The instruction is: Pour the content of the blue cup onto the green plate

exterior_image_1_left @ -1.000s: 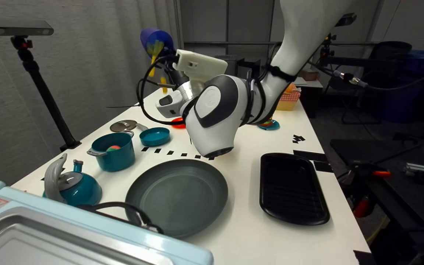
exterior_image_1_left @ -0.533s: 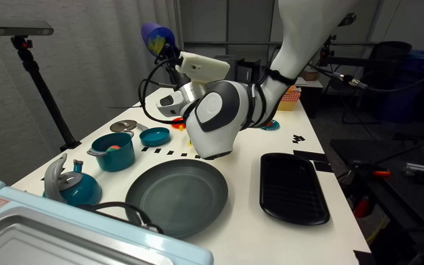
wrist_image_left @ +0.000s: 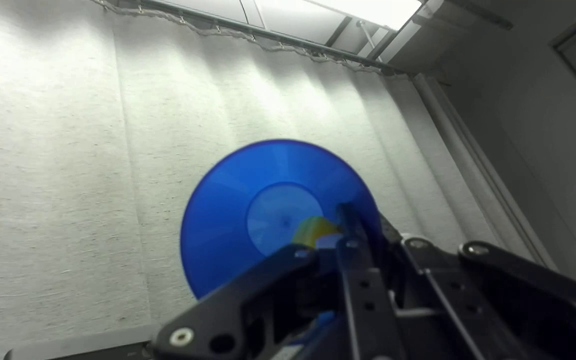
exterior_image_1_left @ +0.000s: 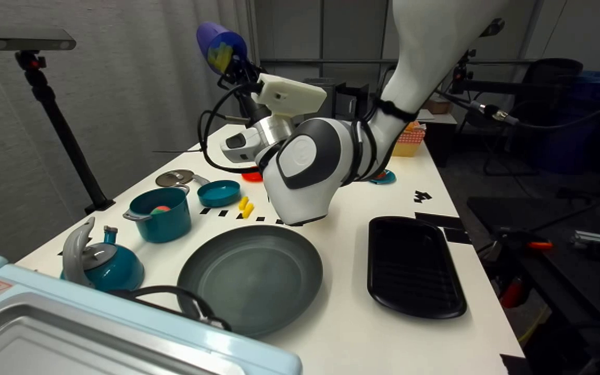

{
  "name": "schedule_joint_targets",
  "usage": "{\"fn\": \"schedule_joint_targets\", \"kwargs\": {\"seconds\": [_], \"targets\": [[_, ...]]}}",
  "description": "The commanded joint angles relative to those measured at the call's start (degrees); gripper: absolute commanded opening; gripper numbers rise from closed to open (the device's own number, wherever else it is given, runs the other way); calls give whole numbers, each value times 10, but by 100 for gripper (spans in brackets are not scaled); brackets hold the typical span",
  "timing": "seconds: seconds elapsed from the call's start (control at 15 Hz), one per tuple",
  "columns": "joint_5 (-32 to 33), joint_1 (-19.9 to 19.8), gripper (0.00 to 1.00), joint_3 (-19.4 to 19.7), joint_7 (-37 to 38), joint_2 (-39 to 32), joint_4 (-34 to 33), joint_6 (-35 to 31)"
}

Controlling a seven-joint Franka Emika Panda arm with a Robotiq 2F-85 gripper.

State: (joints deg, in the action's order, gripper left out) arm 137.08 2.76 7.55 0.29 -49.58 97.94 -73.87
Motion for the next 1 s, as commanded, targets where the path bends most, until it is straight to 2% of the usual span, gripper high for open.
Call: {"fn": "schedule_joint_targets", "kwargs": {"seconds": [0.0,0.47,0.73,0.8,0.87,0.93], "targets": [[19,4,2,7,19,-15,-7,47],[74,16,2,29,32,-32,-9,122],[63,12,2,22,33,-41,-14,160],[80,19,2,33,29,-43,-12,168],[59,11,2,20,31,-43,-16,174],[78,19,2,32,26,-45,-14,181]]}}
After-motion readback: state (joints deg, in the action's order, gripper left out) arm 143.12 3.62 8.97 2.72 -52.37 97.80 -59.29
